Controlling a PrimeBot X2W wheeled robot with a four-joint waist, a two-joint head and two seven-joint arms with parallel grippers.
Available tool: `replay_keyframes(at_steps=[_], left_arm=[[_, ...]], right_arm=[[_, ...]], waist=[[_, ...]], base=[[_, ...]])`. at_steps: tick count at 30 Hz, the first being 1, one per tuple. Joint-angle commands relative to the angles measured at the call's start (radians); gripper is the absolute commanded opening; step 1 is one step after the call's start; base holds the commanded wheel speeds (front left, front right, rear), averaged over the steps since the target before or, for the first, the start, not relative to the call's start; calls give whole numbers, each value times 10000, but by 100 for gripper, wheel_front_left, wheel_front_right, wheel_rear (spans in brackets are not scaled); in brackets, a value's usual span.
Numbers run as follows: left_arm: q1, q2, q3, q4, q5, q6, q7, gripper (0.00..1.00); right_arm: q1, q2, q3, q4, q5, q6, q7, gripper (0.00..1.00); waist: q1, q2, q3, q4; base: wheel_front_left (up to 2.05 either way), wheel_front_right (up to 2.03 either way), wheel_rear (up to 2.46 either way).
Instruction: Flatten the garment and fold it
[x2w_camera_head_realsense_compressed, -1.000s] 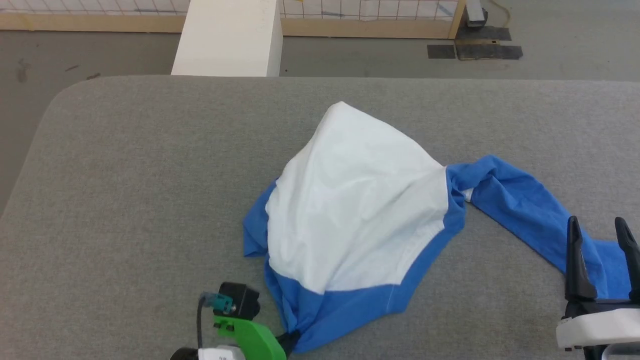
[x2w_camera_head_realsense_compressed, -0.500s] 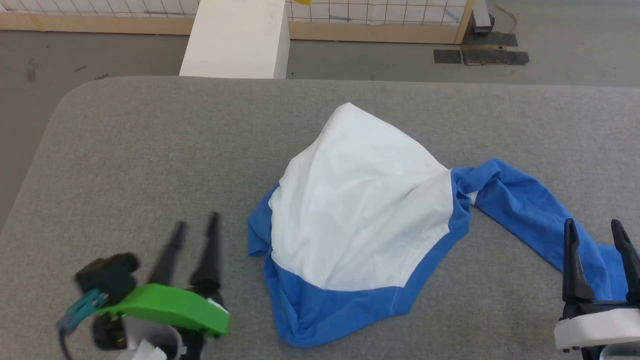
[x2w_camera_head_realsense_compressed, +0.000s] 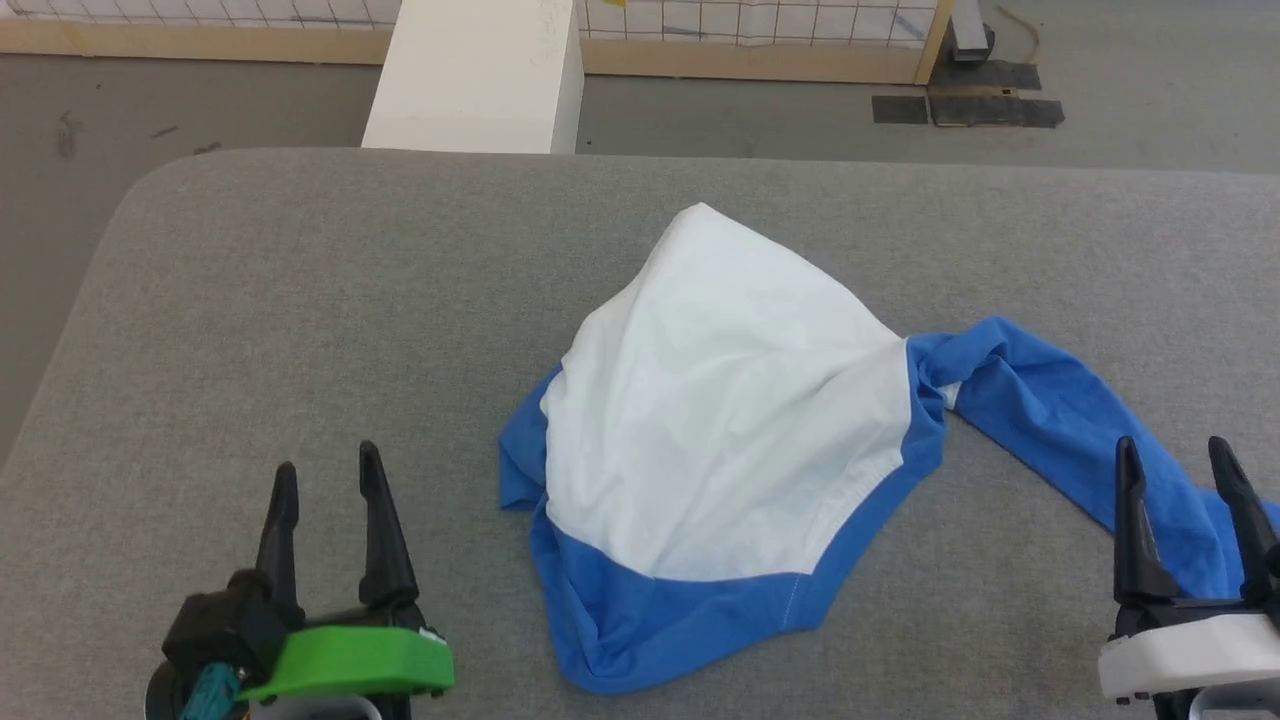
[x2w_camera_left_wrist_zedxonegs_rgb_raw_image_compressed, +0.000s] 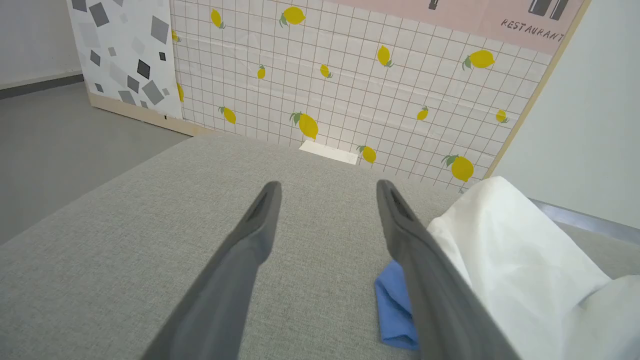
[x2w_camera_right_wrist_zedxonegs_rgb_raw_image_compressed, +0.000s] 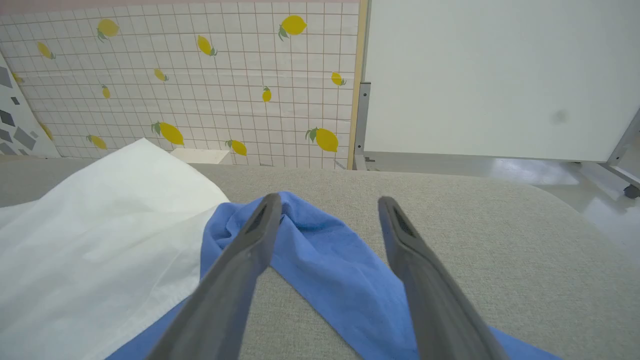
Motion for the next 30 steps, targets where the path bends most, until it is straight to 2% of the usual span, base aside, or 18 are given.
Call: replay_keyframes(at_steps=[1,5,9,13,16,23,30], left_arm=[[247,-130,162,-18,105,-180,-44,100],[300,-395,539,-44,294,-605,-45,100],[234,-541,694,2,346,-955,-46,100],[66,-605,680,150,324,-1226,-46,100],[-69,-625,629,277,316,-1333,-46,100],[-394,-635,248,497,107,-1392,-47,100],[-636,-636,-117,713,-35,-1394,-47,100]], right_arm=[[21,-3,79,-71,-99,-15,44,100],[-385,-3,260,-333,-298,-15,390,100],[-1183,-148,407,-523,-701,-15,1379,100],[-2160,-1118,689,-303,-409,-15,2584,100],[-2956,-1737,980,186,391,-15,3664,100],[-4282,-3305,1972,1316,1622,-15,6388,100],[-4393,-4804,2918,2394,2663,-15,9108,100]], waist=[[0,-1,-18,21],[0,-1,67,44],[0,-1,290,55],[0,-1,578,111],[0,-1,780,177],[0,-1,1265,484],[0,-1,1609,875]], base=[[0,0,0],[0,0,0],[0,0,0],[0,0,0],[0,0,0],[0,0,0],[0,0,0]])
